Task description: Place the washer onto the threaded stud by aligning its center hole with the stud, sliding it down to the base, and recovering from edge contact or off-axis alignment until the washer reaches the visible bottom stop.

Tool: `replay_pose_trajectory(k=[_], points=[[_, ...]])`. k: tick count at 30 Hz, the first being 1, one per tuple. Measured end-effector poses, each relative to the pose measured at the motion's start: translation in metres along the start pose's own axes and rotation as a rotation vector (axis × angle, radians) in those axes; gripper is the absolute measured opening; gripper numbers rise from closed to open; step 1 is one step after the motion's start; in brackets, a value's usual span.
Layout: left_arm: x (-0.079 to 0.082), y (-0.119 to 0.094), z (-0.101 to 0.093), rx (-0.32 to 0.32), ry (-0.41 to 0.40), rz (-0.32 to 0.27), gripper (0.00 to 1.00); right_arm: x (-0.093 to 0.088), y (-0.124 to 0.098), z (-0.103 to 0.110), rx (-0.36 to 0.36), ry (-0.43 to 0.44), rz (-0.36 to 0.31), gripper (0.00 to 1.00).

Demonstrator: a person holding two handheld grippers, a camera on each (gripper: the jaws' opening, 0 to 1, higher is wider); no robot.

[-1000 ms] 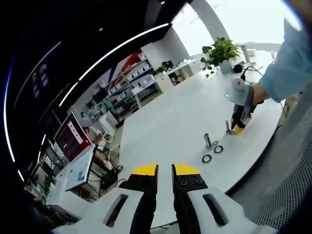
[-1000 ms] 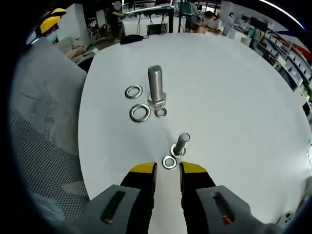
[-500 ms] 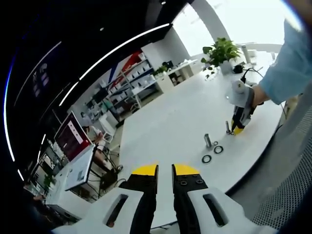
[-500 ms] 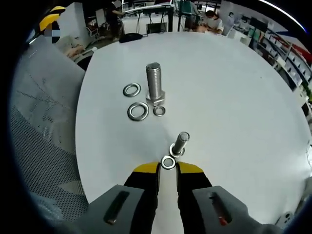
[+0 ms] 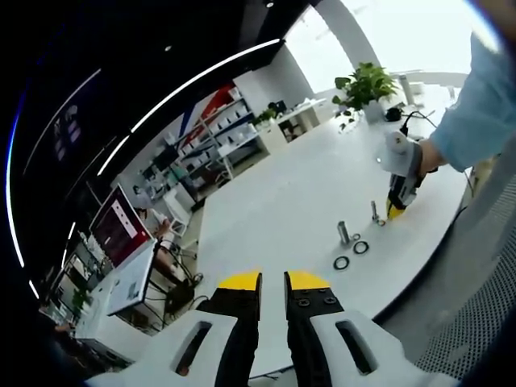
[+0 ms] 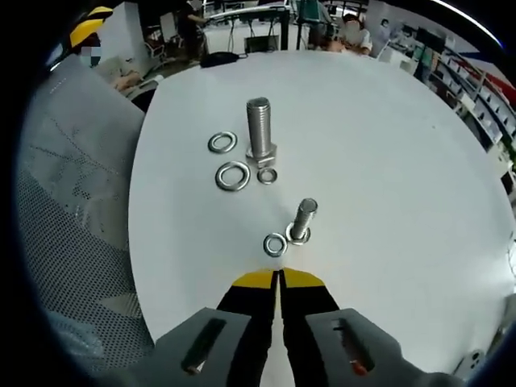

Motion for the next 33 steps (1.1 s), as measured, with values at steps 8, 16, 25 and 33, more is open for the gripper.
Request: replay_pose_trajectory(k=[8, 16, 25, 33], points=[[0.0, 0.0, 0.0, 0.0, 0.003, 0.001, 0.09, 0.012, 0.004, 0.001, 0.01, 0.004, -0.015, 0.14], [0.0, 0.0, 0.0, 0.002, 0.002, 0.001, 0.09, 0.018, 0.011, 0.003, 0.02, -0.029, 0.006, 0.18], [0.0, 0.0, 0.001, 0.002, 0.0, -0.001, 0.09, 0.019, 0.012, 0.001, 0.014, -0.054, 0.006, 0.15], [0.0, 0.0, 0.001, 0.002, -0.002, -0.003, 0.09, 0.012, 0.007, -0.001, 0.021, -0.027, -0.015, 0.18]])
Point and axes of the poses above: the point that each gripper's makers call its tool centre point, and the gripper's own axes: y roughly forward along the fingers, z roughly to its left, x roughly out of its top, the point moved 4 cm from there along -y, roughly backward along the fingers, and after that the axes turned 15 degrees about x, right-handed, at the moved point
